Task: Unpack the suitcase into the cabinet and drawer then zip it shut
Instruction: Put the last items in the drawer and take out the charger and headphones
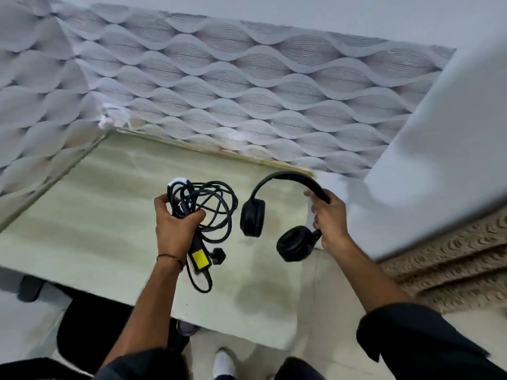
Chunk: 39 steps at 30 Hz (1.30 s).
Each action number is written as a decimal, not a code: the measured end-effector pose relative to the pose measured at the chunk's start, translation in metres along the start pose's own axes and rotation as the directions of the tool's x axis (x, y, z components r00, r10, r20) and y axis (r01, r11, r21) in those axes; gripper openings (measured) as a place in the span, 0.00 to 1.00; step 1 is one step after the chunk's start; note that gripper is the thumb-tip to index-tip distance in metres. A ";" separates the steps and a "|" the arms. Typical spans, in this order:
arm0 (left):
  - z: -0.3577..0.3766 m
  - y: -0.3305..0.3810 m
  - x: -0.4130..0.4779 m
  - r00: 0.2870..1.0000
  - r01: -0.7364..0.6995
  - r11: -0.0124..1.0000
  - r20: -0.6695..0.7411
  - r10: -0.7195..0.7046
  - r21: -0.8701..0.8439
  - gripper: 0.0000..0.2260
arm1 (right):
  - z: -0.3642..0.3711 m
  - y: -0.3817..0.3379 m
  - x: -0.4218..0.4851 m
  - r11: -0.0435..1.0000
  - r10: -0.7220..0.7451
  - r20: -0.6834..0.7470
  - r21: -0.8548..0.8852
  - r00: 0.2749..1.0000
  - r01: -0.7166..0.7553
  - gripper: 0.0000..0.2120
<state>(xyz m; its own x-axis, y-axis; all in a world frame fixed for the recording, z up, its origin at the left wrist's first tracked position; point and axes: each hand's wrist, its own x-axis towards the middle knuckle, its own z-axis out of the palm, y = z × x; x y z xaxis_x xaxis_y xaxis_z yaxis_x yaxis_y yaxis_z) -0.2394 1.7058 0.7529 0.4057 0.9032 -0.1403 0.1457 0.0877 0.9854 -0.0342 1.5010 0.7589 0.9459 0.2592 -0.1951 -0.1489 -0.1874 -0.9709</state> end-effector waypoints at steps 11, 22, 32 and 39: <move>0.055 -0.011 0.098 0.983 0.160 0.980 0.069 -0.169 0.121 0.27 | 0.006 0.010 0.089 0.982 0.180 -0.040 -0.057 0.983 -0.182 0.08; 0.136 -0.033 0.178 0.973 0.199 0.912 0.038 -0.227 0.358 0.27 | 0.040 0.066 0.232 0.924 0.361 0.109 -0.176 0.926 -0.340 0.07; 0.179 -0.045 0.223 0.987 0.138 0.821 -0.007 -0.160 0.554 0.27 | 0.061 0.100 0.289 0.922 0.293 0.091 -0.290 0.952 -0.256 0.06; 0.170 -0.054 0.237 0.981 0.168 0.784 -0.022 -0.194 0.597 0.28 | 0.068 0.109 0.286 0.860 0.124 0.031 -0.503 0.992 -0.092 0.09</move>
<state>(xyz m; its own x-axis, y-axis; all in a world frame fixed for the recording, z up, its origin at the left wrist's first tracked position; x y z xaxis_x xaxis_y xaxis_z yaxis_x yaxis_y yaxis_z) 0.0021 1.8434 0.6501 0.3499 0.8780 -0.3267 0.7214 -0.0300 0.6919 0.2005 1.6188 0.5883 0.9110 0.2628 -0.3179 -0.0699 -0.6612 -0.7470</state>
